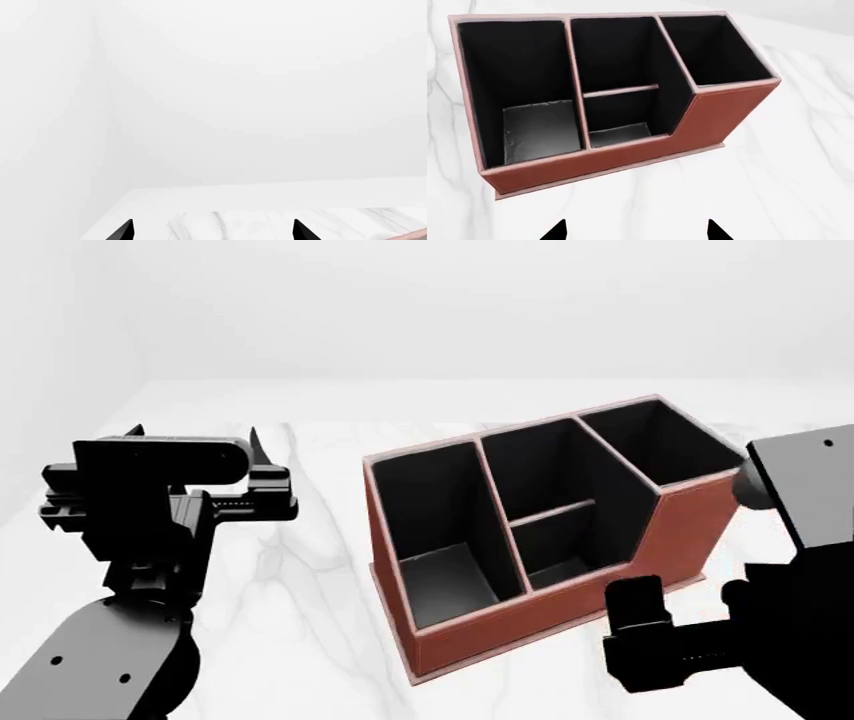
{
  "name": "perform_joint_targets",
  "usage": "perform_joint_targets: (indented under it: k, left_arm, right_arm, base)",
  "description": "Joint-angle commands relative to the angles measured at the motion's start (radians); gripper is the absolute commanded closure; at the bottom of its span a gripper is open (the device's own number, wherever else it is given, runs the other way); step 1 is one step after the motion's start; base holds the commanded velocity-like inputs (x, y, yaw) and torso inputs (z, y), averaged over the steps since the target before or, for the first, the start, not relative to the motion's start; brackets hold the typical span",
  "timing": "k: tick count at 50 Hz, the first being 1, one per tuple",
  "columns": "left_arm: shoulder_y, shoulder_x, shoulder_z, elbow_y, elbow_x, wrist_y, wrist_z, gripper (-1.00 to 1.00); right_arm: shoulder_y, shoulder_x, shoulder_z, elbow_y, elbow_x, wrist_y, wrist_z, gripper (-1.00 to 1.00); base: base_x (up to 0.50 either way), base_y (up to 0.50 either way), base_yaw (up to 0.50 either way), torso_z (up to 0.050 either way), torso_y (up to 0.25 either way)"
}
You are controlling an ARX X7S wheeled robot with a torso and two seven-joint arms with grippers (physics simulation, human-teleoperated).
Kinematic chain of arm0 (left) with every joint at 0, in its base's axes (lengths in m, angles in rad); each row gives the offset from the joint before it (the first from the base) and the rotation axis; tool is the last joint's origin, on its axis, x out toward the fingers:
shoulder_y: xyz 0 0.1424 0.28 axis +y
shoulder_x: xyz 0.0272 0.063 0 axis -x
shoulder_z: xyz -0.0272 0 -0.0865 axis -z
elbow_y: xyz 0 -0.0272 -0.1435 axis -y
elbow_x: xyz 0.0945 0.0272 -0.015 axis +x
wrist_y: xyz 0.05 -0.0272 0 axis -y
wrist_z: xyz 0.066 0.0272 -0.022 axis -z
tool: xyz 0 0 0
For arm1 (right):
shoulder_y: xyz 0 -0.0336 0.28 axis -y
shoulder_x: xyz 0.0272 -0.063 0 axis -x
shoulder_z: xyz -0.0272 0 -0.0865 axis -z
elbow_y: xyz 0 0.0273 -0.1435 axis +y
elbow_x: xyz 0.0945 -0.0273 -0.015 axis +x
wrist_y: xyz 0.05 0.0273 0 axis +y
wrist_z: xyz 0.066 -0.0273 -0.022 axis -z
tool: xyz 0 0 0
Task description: Pick up the book and place it in the left compartment of the caddy.
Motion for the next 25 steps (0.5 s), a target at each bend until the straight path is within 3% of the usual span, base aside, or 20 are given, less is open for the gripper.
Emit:
perform_joint_targets:
  k: [1, 6, 25]
  left_arm:
    - [0.004, 0.000, 0.003, -0.013, -0.002, 0.017, -0.002, -1.00]
    - [0.006, -0.004, -0.001, -0.018, -0.003, 0.020, -0.002, -1.00]
    - [0.009, -0.005, 0.007, -0.028, -0.006, 0.030, -0.009, -1.00]
  right_arm:
    - [0.130, 0.121, -0.307, -0.184, 0.040, -0.182, -0.004, -1.00]
    - [0.048, 0.155, -0.377, -0.213, -0.030, -0.202, -0.029, -1.00]
    - [0.037, 0.164, -0.405, -0.219, -0.017, -0.214, -0.041, -1.00]
  base:
    - [0.00, 0.00, 0.00, 0.000, 0.000]
    - [0.00, 0.00, 0.00, 0.000, 0.000]
    - [0.00, 0.00, 0.00, 0.000, 0.000]
